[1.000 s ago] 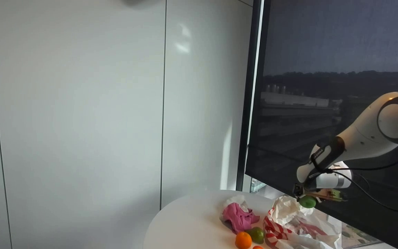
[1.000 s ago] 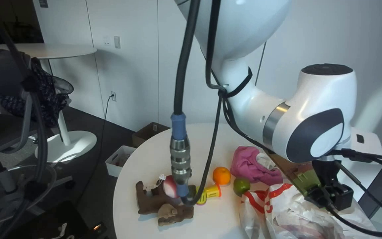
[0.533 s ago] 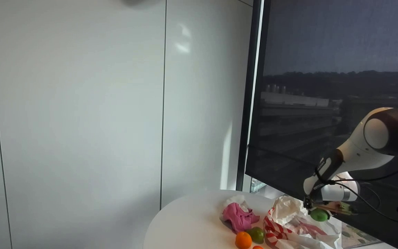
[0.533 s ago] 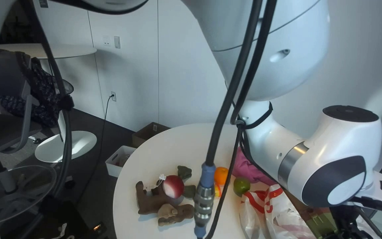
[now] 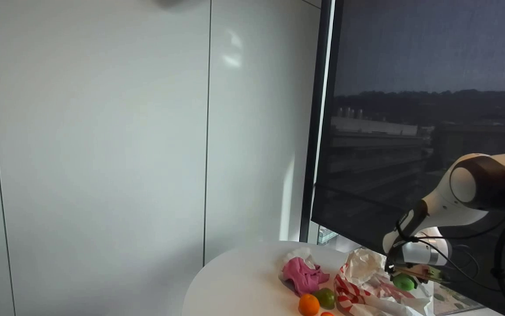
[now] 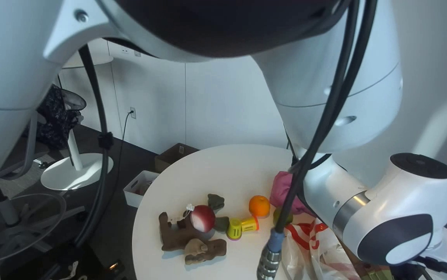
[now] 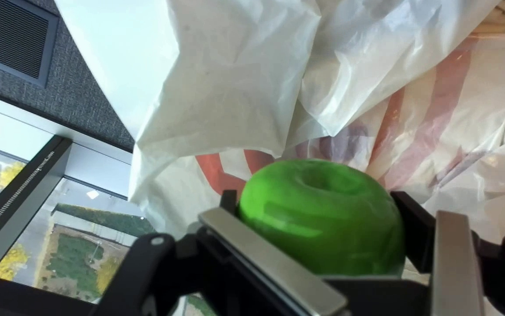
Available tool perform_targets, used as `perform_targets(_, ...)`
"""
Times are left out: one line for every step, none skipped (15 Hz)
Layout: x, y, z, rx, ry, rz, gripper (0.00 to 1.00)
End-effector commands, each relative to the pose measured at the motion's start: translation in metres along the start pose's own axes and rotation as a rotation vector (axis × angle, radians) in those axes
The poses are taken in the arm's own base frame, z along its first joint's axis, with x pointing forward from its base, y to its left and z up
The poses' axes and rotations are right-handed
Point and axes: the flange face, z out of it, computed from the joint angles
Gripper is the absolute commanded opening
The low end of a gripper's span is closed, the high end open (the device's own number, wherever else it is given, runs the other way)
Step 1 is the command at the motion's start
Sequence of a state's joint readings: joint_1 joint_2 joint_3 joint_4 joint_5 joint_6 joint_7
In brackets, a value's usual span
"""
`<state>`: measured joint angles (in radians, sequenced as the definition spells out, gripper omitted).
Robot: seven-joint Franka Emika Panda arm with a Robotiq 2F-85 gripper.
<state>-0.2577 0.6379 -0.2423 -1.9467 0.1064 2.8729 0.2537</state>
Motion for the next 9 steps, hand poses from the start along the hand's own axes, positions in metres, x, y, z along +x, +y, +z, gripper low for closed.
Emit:
perform_targets(0.008, -0.004, 0.015, 0.025, -0.02, 0.017, 0.98)
perform_targets(0.005, -0.006, 0.015, 0.033, -0.041, 0.021, 1.0)
perform_targets(0.003, -0.01, 0.012, 0.034, -0.046, 0.024, 1.0)
perform_targets(0.0, -0.016, 0.006, 0.04, -0.05, 0.016, 1.0)
perform_targets(-0.002, -0.022, 0.0, 0.04, -0.044, 0.004, 1.0)
perform_targets(-0.005, -0.033, -0.009, 0.048, -0.04, -0.016, 1.0)
perform_targets(-0.008, -0.043, -0.017, 0.063, -0.045, -0.031, 1.0)
perform_targets(-0.014, -0.057, -0.024, 0.077, -0.051, -0.057, 1.0)
perform_targets(-0.024, -0.075, -0.03, 0.092, -0.061, -0.084, 1.0)
